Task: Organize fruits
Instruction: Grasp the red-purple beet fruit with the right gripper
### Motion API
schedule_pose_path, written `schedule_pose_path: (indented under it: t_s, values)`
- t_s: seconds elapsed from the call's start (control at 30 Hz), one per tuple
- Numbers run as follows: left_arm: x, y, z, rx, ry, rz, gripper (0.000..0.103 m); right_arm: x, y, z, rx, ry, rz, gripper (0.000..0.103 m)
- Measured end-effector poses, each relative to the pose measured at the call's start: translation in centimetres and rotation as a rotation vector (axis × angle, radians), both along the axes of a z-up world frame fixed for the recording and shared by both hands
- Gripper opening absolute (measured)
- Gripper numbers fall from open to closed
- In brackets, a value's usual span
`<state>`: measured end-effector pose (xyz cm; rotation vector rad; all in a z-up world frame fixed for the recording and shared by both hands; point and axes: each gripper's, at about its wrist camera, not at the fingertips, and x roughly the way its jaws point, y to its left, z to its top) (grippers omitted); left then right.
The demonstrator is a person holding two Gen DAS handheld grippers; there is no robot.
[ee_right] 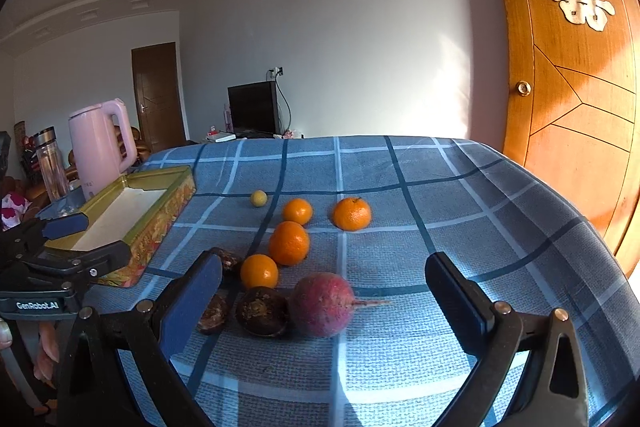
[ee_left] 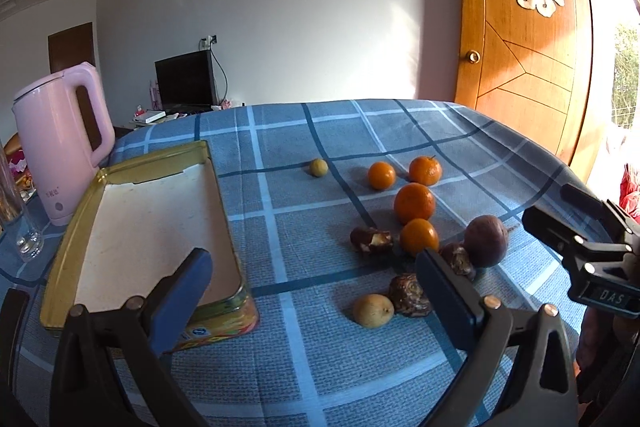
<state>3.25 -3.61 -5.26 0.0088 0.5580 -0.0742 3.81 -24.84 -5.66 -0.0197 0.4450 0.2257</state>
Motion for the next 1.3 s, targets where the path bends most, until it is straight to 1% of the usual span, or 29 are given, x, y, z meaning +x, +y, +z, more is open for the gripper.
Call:
schedule_pose_path:
  t_s: [0.1, 0.17, 0.23, 0.43, 0.57, 0.6, 0.63, 0.7, 0.73, 0.77, 0.8, 0.83, 0.93, 0.97, 1.03, 1.17, 1.23, 1.3]
  values:
    - [0.6, -1.0, -0.3, 0.003, -0.003, -0.022, 0.103, 1.5, -0.8, -1.0, 0.014, 0.066, -0.015, 0.098]
    - [0.9, -1.7, -0.3, 0.007, -0.008, -0.041, 0.103, 2.4, -1.1, -1.6, 0.035, 0.109, 0.004, 0.086]
    - [1.1, -2.3, -0.3, 0.008, -0.008, -0.060, 0.102, 3.0, -0.9, -2.0, 0.032, 0.137, 0.014, 0.084]
    - [1.8, -3.4, -0.6, 0.014, 0.008, -0.087, 0.102, 4.7, -0.4, -2.9, 0.004, 0.202, 0.020, 0.084]
    - [2.2, -4.0, -0.8, 0.014, 0.017, -0.101, 0.100, 5.9, -0.1, -3.6, 0.000, 0.274, 0.054, 0.084]
    - [2.2, -4.1, -0.8, 0.012, 0.022, -0.108, 0.098, 6.1, 0.1, -3.8, -0.006, 0.294, 0.066, 0.083]
    - [2.3, -4.2, -0.9, 0.011, 0.027, -0.114, 0.097, 6.3, 0.3, -4.0, -0.009, 0.306, 0.081, 0.077]
    - [2.3, -4.6, -0.9, 0.014, 0.030, -0.127, 0.096, 6.3, 0.3, -4.1, -0.005, 0.311, 0.089, 0.076]
    - [2.3, -4.8, -0.9, 0.019, 0.029, -0.132, 0.096, 6.2, 0.2, -4.1, 0.002, 0.309, 0.098, 0.073]
    - [2.2, -5.0, -0.9, 0.022, 0.029, -0.139, 0.094, 6.1, 0.2, -4.0, 0.008, 0.302, 0.104, 0.066]
    - [2.3, -5.2, -0.9, 0.025, 0.031, -0.147, 0.091, 5.9, 0.2, -3.9, 0.005, 0.296, 0.094, 0.065]
    - [2.3, -5.5, -0.9, 0.028, 0.034, -0.153, 0.091, 5.8, 0.1, -3.8, 0.006, 0.285, 0.083, 0.063]
    - [2.5, -6.3, -1.1, 0.039, 0.039, -0.171, 0.089, 5.4, -0.5, -3.4, 0.033, 0.247, 0.059, 0.061]
    - [2.6, -6.6, -1.2, 0.044, 0.044, -0.179, 0.087, 5.2, -0.9, -3.3, 0.047, 0.233, 0.045, 0.060]
    - [2.8, -7.3, -1.4, 0.052, 0.058, -0.198, 0.086, 4.9, -1.6, -3.1, 0.068, 0.212, 0.023, 0.057]
    - [3.3, -8.7, -1.9, 0.067, 0.093, -0.234, 0.084, 4.6, -2.5, -2.8, 0.055, 0.190, -0.020, 0.054]
    - [3.5, -9.4, -2.2, 0.070, 0.107, -0.250, 0.084, 4.8, -2.8, -2.8, 0.063, 0.201, -0.002, 0.054]
    - [3.9, -10.1, -2.7, 0.075, 0.129, -0.265, 0.084, 4.7, -2.6, -2.8, 0.046, 0.202, 0.017, 0.054]
